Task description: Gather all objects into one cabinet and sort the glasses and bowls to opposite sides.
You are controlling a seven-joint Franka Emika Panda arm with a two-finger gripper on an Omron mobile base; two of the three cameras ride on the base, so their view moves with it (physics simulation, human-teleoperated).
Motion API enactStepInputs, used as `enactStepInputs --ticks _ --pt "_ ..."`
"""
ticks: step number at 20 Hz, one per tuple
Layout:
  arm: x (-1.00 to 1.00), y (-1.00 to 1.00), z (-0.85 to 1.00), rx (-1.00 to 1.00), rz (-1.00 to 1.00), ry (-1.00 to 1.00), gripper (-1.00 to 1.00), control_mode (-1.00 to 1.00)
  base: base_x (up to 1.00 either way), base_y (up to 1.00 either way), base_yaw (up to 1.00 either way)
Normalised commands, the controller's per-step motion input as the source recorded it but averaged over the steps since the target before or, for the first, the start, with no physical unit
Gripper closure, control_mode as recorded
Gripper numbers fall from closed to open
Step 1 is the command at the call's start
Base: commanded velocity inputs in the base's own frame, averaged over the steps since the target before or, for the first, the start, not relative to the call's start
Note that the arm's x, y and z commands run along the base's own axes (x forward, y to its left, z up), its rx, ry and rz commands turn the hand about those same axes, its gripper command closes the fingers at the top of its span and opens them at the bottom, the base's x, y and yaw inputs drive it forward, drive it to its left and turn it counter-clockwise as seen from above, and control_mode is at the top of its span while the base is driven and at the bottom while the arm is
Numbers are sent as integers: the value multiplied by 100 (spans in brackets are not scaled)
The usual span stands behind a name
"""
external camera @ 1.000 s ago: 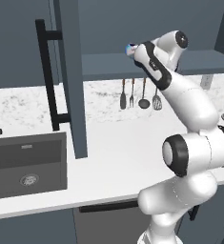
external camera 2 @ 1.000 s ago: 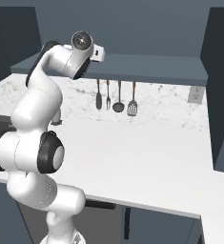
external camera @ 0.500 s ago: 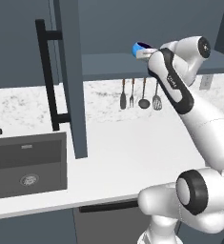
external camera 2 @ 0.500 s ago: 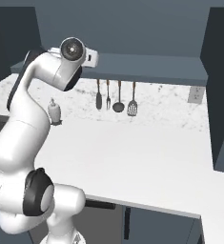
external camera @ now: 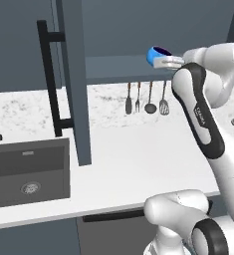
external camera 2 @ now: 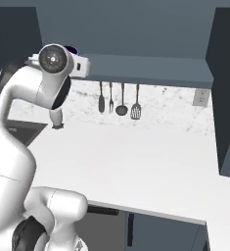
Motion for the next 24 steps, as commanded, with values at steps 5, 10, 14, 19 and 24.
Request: enactStepInputs --ticks 5,10,14,19,24 --pt "-100 0 0 0 0 1 100 -100 0 0 0" --pt "-100 0 0 0 0 4 100 -100 0 0 0" --pt "-100 0 0 0 0 9 100 -100 0 0 0" --pt "-100 0 0 0 0 13 100 -100 0 0 0" --pt "-40 0 0 0 0 5 100 100 -60 0 0"
